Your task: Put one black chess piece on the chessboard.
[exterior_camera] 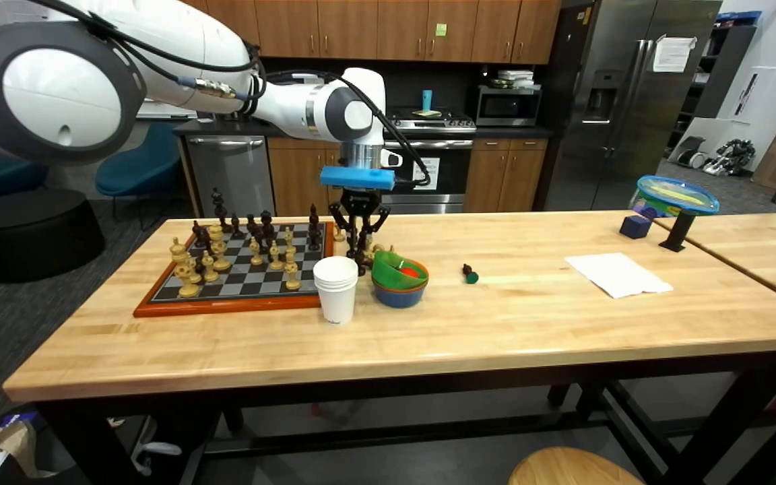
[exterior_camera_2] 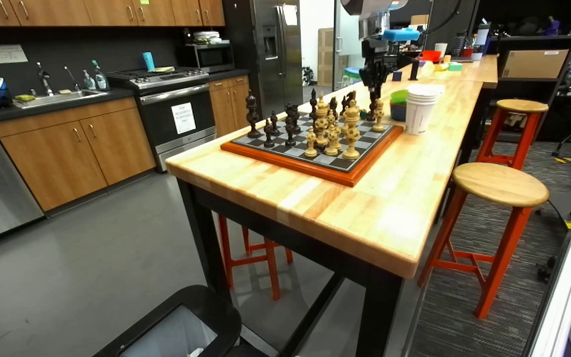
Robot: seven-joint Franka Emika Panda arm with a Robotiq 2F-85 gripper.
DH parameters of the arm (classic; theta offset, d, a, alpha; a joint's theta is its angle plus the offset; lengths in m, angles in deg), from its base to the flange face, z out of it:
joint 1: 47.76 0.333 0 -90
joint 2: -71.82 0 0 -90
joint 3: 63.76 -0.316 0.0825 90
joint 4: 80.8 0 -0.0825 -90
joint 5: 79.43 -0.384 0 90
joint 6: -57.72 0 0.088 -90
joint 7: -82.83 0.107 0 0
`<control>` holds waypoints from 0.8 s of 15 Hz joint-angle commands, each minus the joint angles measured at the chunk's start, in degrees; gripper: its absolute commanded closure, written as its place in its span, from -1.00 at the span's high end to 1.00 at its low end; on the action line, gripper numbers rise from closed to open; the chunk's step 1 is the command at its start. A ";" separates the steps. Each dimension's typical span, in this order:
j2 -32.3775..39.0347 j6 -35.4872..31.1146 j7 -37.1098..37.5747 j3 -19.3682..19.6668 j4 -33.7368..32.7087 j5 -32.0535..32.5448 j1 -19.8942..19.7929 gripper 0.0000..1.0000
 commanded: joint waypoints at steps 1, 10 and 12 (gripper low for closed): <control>-1.33 0.91 -0.37 -0.06 0.29 0.00 0.04 -1.00; -18.46 2.85 -3.04 -0.81 17.40 -0.03 1.48 -0.93; -21.51 4.10 -4.49 -1.23 20.01 -0.31 2.12 -0.93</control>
